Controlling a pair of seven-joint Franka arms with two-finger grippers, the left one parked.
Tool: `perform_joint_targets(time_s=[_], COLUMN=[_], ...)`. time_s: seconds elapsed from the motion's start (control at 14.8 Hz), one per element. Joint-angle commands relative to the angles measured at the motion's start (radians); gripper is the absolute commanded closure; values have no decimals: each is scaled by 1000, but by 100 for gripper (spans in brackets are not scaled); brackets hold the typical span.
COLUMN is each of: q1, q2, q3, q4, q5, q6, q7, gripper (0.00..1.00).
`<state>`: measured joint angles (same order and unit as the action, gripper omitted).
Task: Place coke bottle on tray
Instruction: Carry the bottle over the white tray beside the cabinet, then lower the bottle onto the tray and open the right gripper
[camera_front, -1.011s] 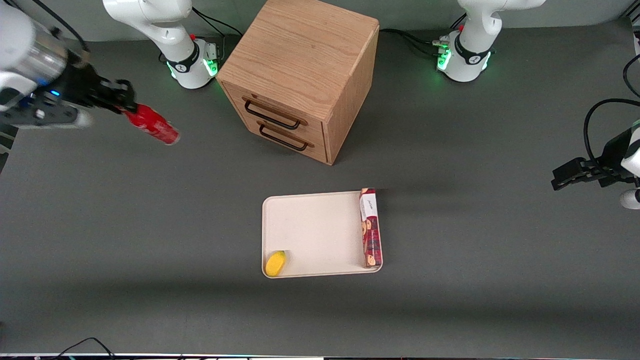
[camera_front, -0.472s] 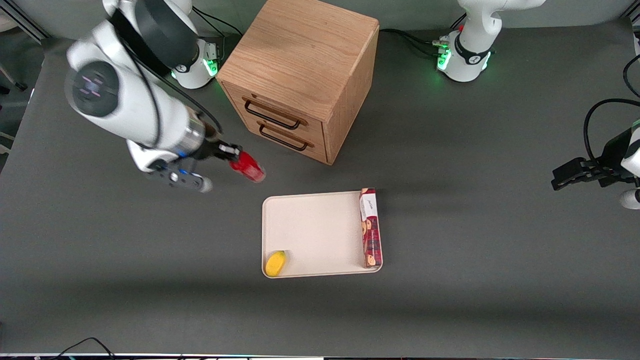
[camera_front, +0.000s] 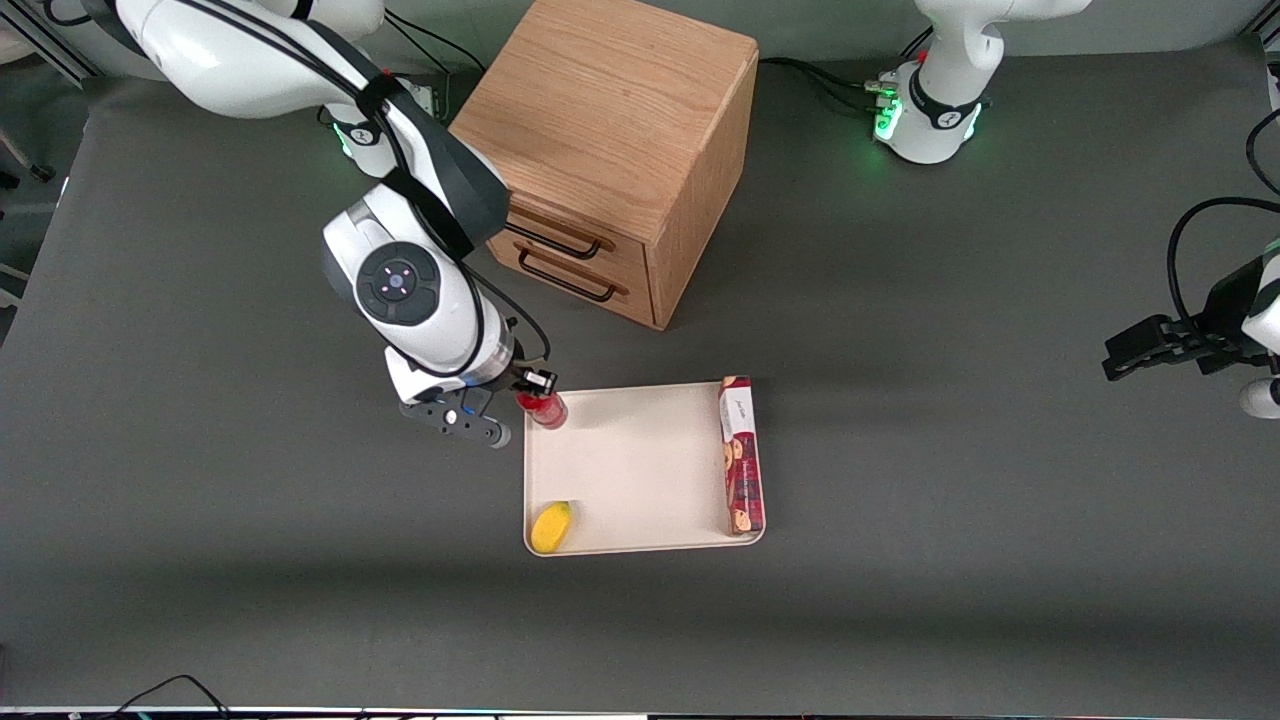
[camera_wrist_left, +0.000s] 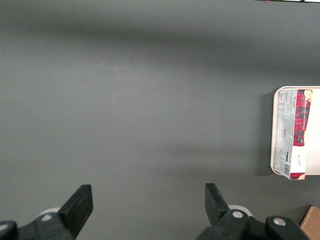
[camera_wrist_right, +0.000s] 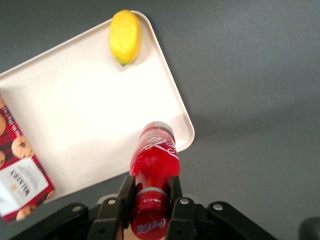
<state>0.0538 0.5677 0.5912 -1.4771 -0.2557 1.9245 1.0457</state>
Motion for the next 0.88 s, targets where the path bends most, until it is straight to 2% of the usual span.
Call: perform_joint_targets(time_s=[0.0, 0.27, 0.34, 0.4, 0.47, 0.54, 0.67, 0.81], q1=[12, 15, 15, 15, 15, 15, 6, -2], q2=[55, 104, 106, 106, 106, 103, 63, -24], q3=[16, 16, 16, 16, 16, 18, 42, 52], q4=[23, 21, 20, 20, 21, 23, 34, 73], q5=[-83, -138, -140, -140, -140, -140, -140, -139], q6=[40, 85, 85, 85, 85, 84, 45, -72], q7=[86, 131, 129, 131, 129, 126, 114, 74], gripper=[100, 100, 80, 48, 25, 12, 3, 0])
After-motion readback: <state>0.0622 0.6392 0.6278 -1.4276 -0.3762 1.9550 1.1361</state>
